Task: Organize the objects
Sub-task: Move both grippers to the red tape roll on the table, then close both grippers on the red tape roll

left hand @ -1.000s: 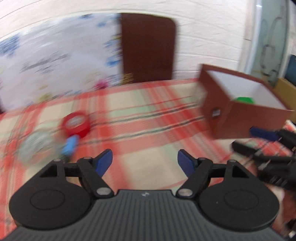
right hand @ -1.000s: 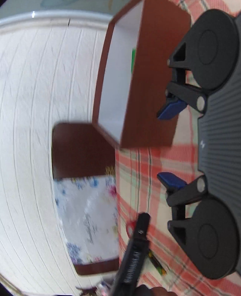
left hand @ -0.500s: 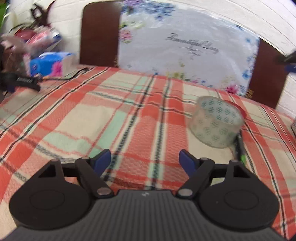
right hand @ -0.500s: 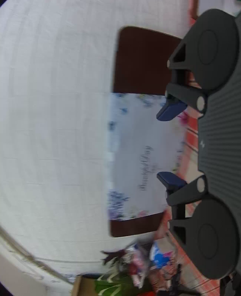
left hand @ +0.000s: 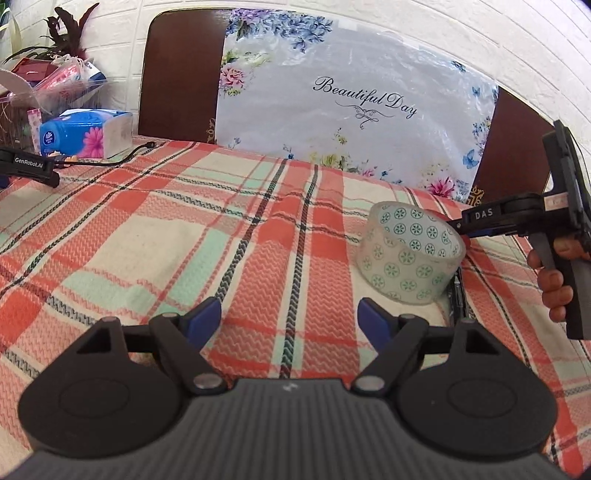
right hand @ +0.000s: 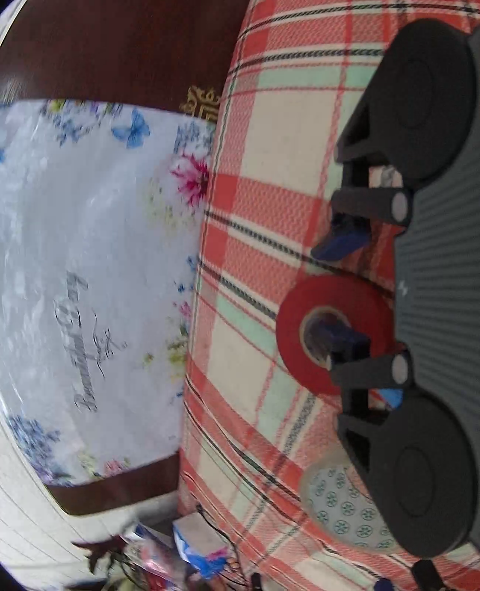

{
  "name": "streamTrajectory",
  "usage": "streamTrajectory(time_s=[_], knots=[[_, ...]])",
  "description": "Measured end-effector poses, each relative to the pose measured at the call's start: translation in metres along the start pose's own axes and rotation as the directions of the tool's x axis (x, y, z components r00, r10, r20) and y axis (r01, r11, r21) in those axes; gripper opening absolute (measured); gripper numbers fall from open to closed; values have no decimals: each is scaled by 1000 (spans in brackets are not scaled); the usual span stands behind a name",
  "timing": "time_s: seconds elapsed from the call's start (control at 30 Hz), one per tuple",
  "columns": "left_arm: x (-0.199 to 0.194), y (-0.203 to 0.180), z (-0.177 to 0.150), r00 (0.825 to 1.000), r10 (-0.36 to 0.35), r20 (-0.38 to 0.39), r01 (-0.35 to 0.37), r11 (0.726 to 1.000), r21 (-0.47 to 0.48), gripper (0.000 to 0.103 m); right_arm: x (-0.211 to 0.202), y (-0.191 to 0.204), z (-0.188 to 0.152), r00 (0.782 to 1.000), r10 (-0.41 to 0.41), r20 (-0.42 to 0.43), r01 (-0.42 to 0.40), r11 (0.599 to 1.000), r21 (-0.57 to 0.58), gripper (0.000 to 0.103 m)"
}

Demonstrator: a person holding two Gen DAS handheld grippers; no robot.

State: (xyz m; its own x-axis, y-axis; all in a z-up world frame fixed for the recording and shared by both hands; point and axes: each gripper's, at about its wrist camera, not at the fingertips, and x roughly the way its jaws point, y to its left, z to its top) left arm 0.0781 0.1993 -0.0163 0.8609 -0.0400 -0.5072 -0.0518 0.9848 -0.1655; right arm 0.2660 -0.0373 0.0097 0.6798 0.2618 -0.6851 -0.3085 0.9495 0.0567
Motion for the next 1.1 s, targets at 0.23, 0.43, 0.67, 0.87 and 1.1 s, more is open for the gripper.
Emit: streamTrajectory(time_s=[0.23,0.43,0.67,0.87,1.1], knots=[[2,1,1,1000,4,-9,-4,1000,-5,82,-30,-9,-21,989,-145,4,144,986,81,27],[2,-4,1,999,27,-21,-26,999,26,82,-114,-61,-100,983,-177,-43,182,965,187,27],[-35,-46,9,994,-105,-26,106,993,51,81,-226,-72,-195,986,-168,2,162,954,252,43],[-47,-158,7,908,-371,-195,402,903,154,81,-262,-53,-225,981,-169,96,160,982,100,57],[-19,-241,-9,797,-424,-429,529,834,159,77,-247,-30,-232,980,-170,99,178,981,-78,62]])
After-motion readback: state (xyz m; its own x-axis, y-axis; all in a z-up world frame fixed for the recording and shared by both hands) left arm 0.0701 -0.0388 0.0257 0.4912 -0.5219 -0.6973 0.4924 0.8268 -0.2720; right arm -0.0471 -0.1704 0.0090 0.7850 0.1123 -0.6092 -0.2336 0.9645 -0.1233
